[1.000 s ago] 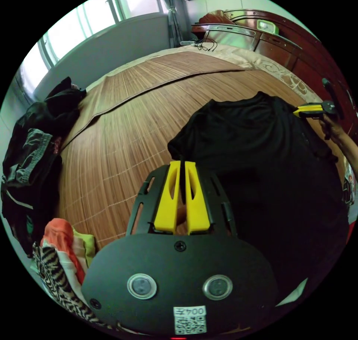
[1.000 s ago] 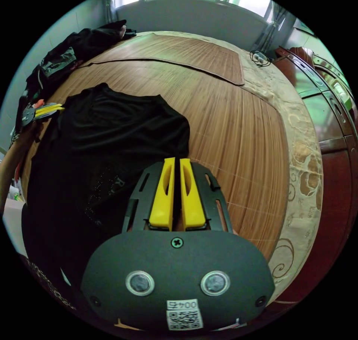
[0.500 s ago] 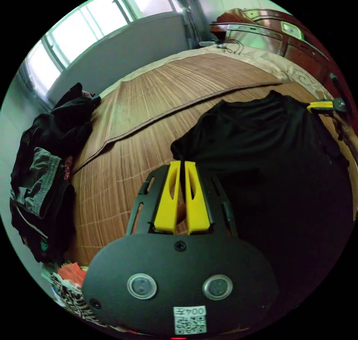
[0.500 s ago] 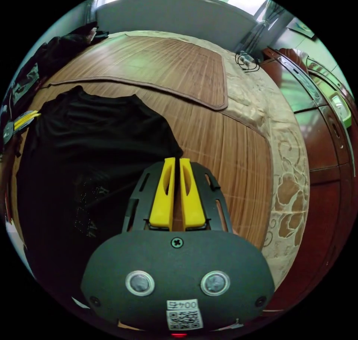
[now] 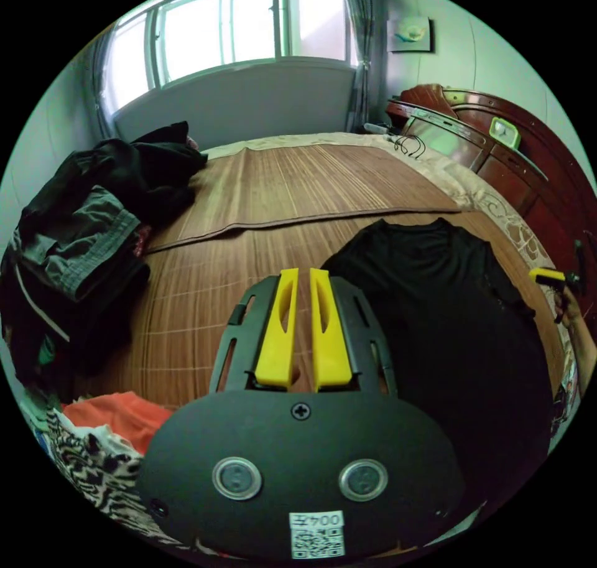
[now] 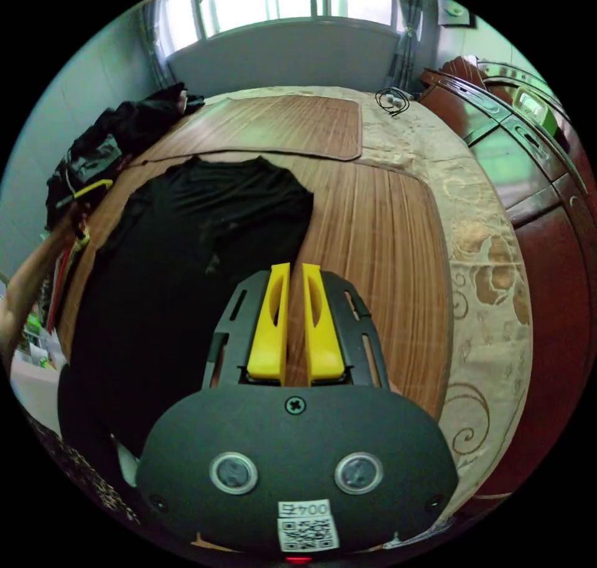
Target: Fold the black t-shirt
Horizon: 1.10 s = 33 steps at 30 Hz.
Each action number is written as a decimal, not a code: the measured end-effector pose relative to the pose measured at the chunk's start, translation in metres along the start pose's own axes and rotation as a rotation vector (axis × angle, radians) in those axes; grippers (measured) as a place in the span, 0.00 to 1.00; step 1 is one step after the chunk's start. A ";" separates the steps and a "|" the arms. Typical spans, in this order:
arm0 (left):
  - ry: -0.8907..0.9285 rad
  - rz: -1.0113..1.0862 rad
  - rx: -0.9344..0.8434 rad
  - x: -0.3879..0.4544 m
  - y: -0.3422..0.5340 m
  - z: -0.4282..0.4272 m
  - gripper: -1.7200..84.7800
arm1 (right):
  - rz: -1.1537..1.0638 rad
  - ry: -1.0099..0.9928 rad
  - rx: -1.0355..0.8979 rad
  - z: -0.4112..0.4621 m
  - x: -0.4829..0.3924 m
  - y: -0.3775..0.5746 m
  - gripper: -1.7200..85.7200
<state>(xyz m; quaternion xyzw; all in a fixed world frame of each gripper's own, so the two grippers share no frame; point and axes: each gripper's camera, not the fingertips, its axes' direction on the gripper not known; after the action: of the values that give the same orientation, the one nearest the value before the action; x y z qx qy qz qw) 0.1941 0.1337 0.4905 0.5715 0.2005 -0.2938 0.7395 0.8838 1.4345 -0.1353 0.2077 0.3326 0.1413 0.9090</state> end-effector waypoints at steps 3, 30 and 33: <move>0.027 -0.003 -0.006 -0.006 0.036 -0.038 0.04 | -0.081 0.022 -0.053 -0.004 -0.030 0.050 0.07; 0.359 0.010 -0.061 0.073 0.452 -0.345 0.18 | 0.189 -0.066 0.372 -0.363 -0.114 0.559 0.29; 0.404 -0.043 -0.122 0.067 0.474 -0.335 0.22 | 0.283 -0.159 0.289 -0.361 -0.094 0.592 0.32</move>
<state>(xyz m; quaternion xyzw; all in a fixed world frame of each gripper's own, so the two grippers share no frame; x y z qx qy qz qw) 0.5719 0.5252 0.7032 0.5687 0.3744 -0.1764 0.7108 0.5049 2.0170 -0.0547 0.3908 0.2443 0.2018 0.8642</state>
